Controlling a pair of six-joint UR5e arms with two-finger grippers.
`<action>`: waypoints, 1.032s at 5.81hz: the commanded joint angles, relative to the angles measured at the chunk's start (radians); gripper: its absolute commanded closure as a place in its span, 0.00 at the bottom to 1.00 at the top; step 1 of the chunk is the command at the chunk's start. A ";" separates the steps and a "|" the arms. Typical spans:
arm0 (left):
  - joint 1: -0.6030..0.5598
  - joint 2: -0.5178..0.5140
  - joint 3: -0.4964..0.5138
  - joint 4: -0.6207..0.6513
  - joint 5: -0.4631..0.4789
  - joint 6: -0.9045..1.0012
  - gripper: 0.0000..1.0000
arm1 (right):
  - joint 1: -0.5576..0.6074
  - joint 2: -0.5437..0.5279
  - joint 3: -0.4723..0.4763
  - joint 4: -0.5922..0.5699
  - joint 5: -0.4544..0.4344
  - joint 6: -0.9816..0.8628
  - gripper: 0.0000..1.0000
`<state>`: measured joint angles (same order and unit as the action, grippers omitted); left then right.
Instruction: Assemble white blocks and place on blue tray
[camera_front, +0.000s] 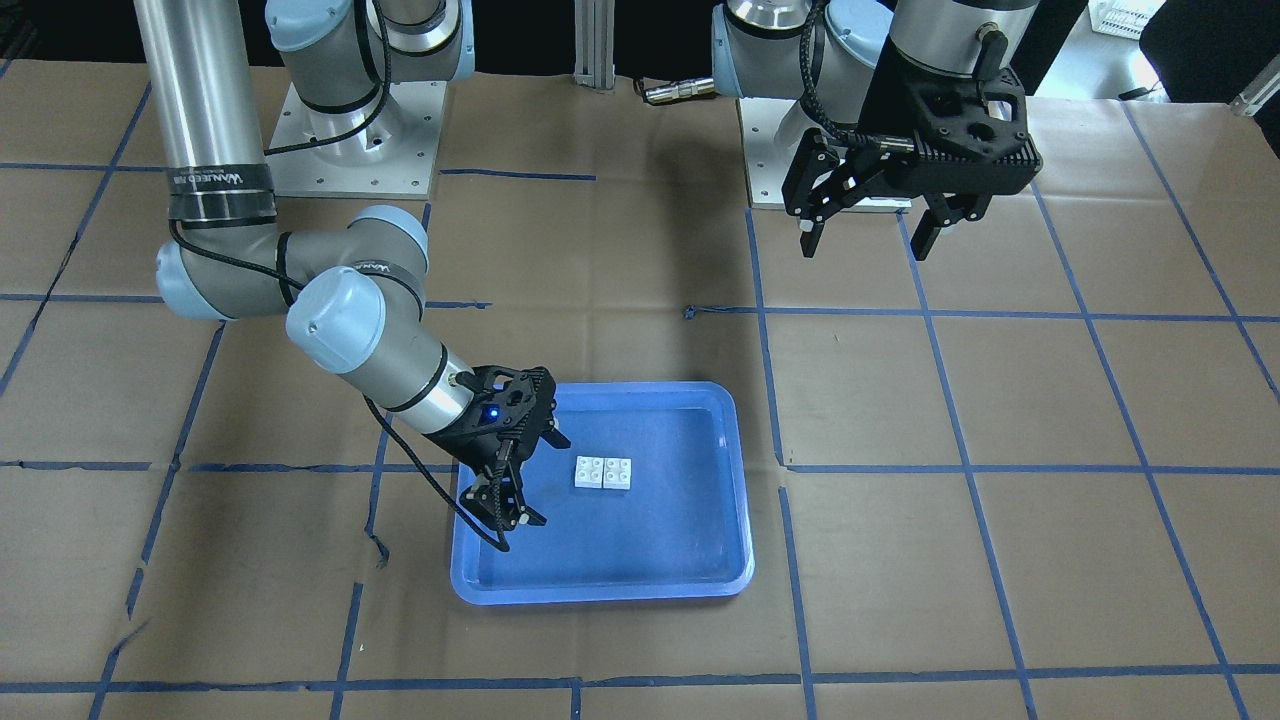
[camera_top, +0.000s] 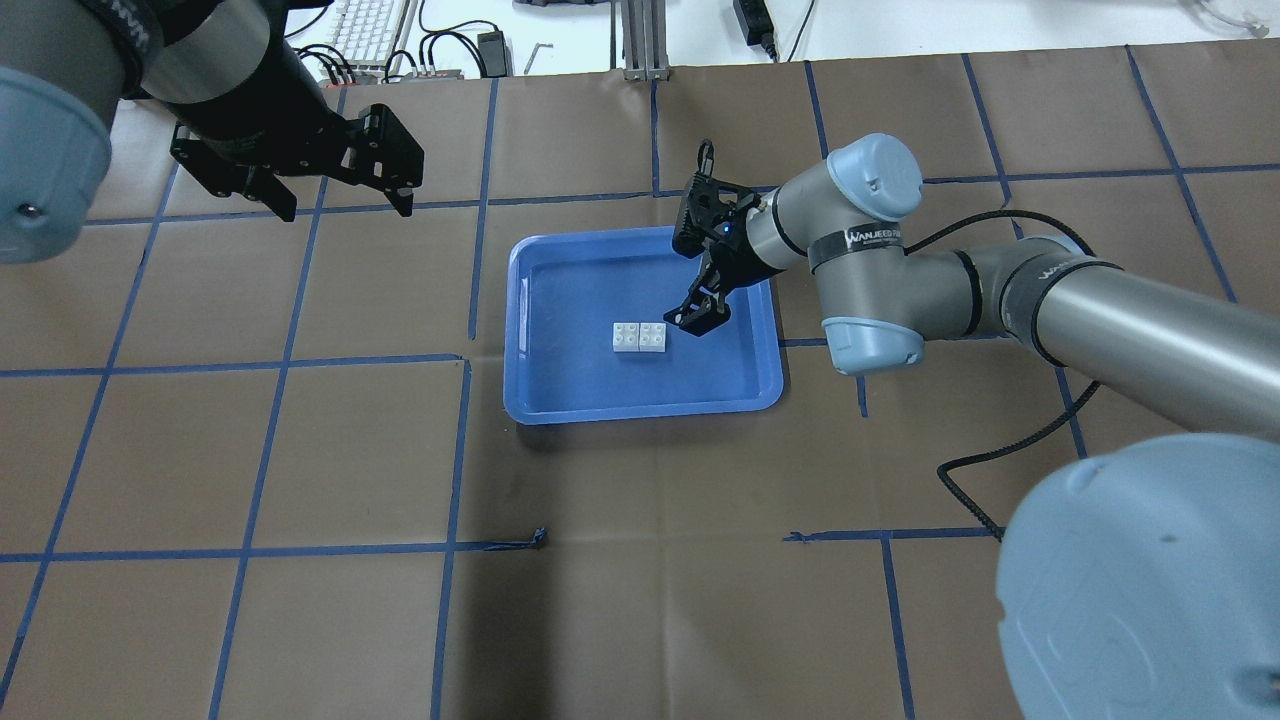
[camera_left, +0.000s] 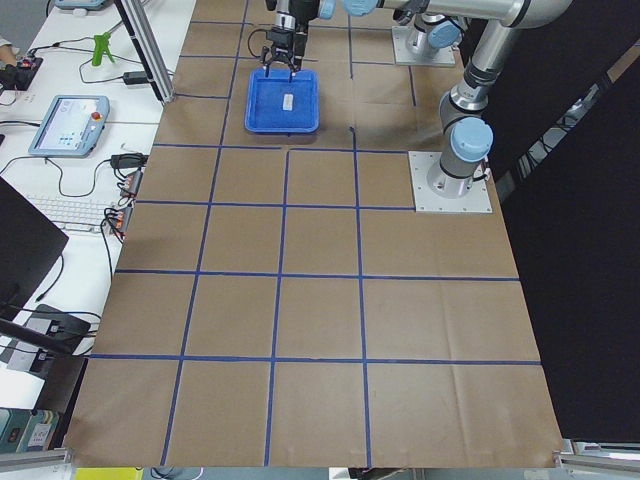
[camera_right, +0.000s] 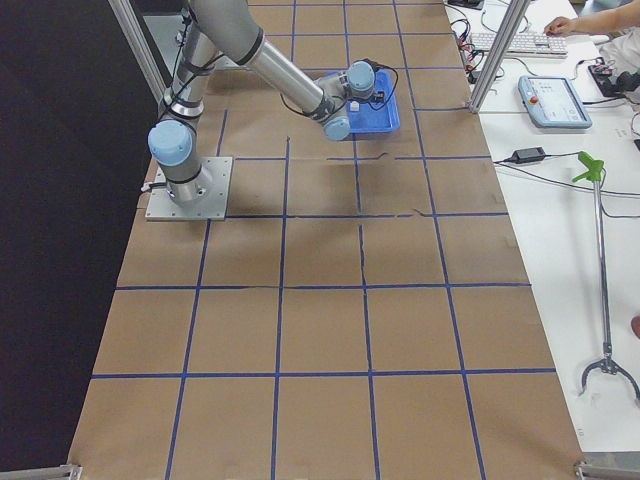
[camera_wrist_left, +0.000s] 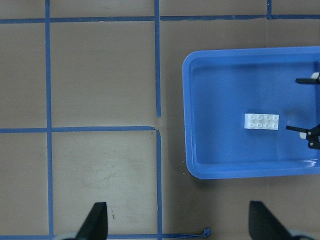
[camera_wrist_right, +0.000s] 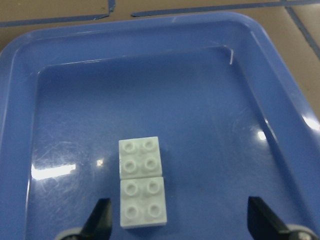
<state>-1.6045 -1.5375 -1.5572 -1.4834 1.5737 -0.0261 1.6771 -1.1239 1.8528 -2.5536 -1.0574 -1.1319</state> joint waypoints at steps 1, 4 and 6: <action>-0.002 -0.001 -0.010 0.002 -0.003 0.000 0.01 | -0.040 -0.138 -0.033 0.255 -0.161 0.112 0.00; -0.002 -0.003 -0.014 0.002 0.003 0.000 0.01 | -0.074 -0.320 -0.047 0.543 -0.356 0.463 0.00; 0.005 -0.007 -0.015 0.001 0.006 0.002 0.01 | -0.099 -0.417 -0.131 0.806 -0.502 0.802 0.00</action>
<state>-1.6041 -1.5412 -1.5719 -1.4839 1.5792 -0.0256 1.5878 -1.4960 1.7661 -1.8937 -1.5056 -0.4932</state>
